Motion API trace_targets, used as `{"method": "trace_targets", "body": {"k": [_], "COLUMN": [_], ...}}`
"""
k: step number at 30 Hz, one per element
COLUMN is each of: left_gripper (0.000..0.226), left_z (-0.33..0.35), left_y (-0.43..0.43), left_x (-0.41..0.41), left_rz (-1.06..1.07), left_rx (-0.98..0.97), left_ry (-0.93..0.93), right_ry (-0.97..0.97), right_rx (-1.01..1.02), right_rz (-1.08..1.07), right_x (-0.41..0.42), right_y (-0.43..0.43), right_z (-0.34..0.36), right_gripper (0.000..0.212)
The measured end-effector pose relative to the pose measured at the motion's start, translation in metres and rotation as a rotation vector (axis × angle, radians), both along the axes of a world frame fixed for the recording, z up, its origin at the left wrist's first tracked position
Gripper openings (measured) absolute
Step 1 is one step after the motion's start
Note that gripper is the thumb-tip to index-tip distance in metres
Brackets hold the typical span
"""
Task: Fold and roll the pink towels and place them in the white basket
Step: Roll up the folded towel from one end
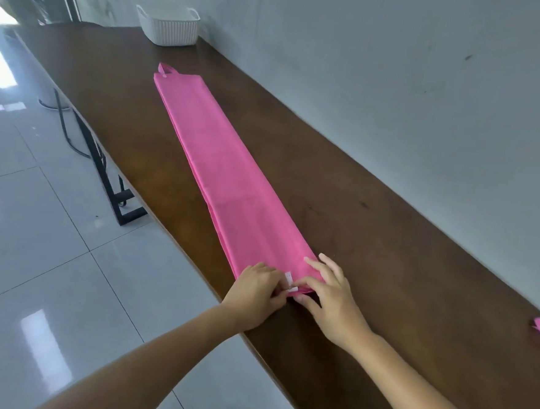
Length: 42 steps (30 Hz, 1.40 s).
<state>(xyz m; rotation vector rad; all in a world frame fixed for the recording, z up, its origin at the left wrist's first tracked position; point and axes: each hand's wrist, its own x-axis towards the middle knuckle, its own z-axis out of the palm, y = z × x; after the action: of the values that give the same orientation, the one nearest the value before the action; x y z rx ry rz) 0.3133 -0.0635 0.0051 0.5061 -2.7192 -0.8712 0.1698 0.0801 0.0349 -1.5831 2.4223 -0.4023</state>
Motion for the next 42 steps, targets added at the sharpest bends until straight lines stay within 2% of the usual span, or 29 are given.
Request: {"method": "trace_targets", "body": {"k": [4, 9, 14, 18, 22, 27, 32, 35, 38, 40, 42], "left_gripper": [0.012, 0.023, 0.028, 0.019, 0.02, 0.028, 0.026, 0.021, 0.023, 0.028, 0.029], "left_z": [0.004, 0.013, 0.017, 0.016, 0.022, 0.032, 0.037, 0.035, 0.027, 0.022, 0.017], "left_y": [0.001, 0.022, 0.043, 0.055, 0.063, 0.063, 0.071, 0.08, 0.083, 0.085, 0.087], "left_x": [0.011, 0.03, 0.042, 0.039, 0.029, 0.012, 0.004, 0.005, 0.007, 0.007, 0.007], "left_rz": [-0.004, 0.095, 0.293, 0.407, 0.499, 0.654, 0.804, 0.791, 0.681, 0.613, 0.608], "left_rx": [0.04, 0.054, 0.01, -0.039, -0.113, -0.085, -0.143, -0.245, -0.398, -0.503, -0.511], "left_ry": [-0.039, -0.022, -0.036, -0.034, -0.117, -0.235, -0.169, -0.145, -0.124, -0.076, -0.023], "right_ry": [0.057, 0.091, -0.083, -0.19, -0.204, -0.268, -0.296, -0.254, -0.006, 0.136, 0.192], "right_rx": [-0.056, -0.148, -0.177, -0.146, -0.106, -0.08, -0.054, -0.109, -0.232, -0.3, -0.376], "right_rz": [0.064, 0.137, 0.112, 0.167, 0.231, 0.233, 0.205, 0.185, 0.261, 0.373, 0.441], "right_x": [0.008, 0.011, 0.01, -0.001, -0.013, -0.02, -0.019, -0.019, -0.017, -0.014, -0.011], "right_y": [0.001, 0.004, -0.001, -0.004, -0.005, -0.012, -0.018, -0.017, -0.015, -0.012, -0.007], "right_z": [-0.004, -0.008, -0.015, -0.014, -0.014, -0.008, -0.003, -0.003, -0.006, -0.009, -0.011], "right_gripper": [0.016, 0.009, 0.011, 0.012, 0.017, 0.012, 0.011, 0.006, 0.006, 0.018, 0.032]}}
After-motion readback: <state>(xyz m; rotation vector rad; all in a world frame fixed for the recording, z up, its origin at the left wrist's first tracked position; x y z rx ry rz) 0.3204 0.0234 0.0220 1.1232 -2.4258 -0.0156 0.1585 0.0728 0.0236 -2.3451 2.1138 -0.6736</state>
